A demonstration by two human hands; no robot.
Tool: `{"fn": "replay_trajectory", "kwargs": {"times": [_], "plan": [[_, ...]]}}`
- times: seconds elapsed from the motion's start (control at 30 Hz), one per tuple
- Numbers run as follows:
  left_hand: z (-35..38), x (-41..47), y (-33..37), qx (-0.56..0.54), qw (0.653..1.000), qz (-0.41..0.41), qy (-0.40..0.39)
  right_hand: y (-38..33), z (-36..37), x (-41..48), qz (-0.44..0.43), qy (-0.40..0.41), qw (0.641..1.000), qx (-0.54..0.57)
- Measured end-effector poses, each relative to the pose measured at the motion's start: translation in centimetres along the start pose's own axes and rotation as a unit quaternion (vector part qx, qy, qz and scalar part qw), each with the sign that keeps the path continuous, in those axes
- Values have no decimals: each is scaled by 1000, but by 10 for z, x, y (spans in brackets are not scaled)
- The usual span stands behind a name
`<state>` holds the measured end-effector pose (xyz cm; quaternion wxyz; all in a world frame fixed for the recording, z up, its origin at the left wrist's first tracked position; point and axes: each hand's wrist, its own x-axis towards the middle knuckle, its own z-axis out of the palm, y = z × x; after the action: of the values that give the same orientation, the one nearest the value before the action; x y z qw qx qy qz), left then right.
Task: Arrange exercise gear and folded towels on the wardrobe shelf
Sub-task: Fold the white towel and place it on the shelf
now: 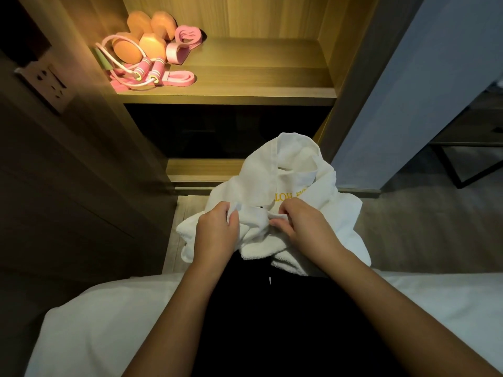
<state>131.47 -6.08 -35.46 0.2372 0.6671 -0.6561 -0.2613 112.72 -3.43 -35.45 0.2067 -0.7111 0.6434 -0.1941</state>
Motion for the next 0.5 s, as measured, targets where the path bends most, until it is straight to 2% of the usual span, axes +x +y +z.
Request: {"fn": "replay_trajectory", "kwargs": {"times": [0.13, 0.27, 0.4, 0.5], "plan": [[2, 0, -4, -2, 1000, 0, 5, -5, -6, 5, 31, -16, 998, -47], [-5, 7, -6, -29, 999, -13, -11, 4, -40, 4, 59, 6, 996, -69], [-18, 27, 17, -76, 995, 60, -4, 12, -81, 23, 82, 7, 994, -68], [-44, 64, 32, -103, 989, 90, 62, 25, -118, 51, 123, -4, 991, -55]]}}
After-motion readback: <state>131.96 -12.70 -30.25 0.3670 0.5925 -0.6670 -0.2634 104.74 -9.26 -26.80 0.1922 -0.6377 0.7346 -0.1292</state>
